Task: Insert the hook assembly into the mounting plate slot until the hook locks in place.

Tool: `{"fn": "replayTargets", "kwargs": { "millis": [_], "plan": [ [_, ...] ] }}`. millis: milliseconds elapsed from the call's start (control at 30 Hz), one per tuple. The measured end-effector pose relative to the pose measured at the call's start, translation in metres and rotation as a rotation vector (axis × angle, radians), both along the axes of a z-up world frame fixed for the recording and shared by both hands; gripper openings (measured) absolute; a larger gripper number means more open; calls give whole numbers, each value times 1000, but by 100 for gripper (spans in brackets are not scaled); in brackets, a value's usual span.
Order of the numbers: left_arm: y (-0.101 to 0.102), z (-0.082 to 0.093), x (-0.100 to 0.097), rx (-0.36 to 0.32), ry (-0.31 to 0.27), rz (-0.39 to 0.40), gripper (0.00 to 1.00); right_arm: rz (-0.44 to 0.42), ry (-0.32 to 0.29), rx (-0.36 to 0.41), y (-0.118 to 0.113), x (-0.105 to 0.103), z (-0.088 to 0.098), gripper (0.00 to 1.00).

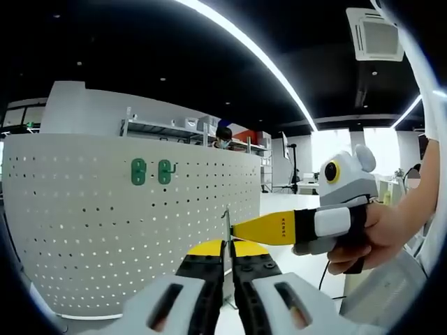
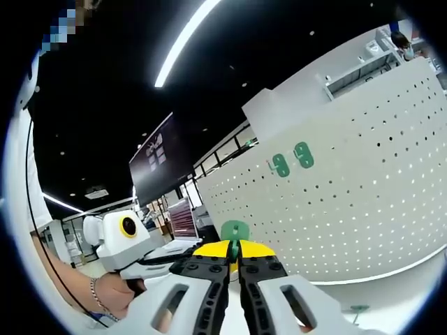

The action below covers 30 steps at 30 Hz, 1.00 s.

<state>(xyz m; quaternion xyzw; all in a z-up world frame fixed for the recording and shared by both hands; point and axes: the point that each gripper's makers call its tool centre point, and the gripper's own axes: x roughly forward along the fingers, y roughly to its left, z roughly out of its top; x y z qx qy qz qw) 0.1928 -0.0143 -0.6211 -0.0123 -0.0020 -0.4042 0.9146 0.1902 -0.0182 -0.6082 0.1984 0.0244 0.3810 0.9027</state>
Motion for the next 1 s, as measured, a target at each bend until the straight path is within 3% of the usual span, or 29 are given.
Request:
{"fn": "replayTargets", "kwargs": {
  "millis": [200, 400, 533, 800, 1000],
  "plan": [
    [-1, -3, 0, -1, 6, -13, 5, 18, 12, 0, 2, -1, -1, 0],
    [-7, -10, -2, 38, 11, -32, 16, 34, 13, -14, 3, -3, -4, 0],
    [-9, -18, 0, 40, 49, -36, 33, 38, 17, -14, 3, -4, -5, 0],
    [-9, -26, 1, 65, 62, -28, 60, 31, 27, -10, 0, -3, -7, 0],
    [-7, -32, 4, 102, 58, -6, 74, 25, 36, -18, -1, -1, -10, 0]
  ]
}}
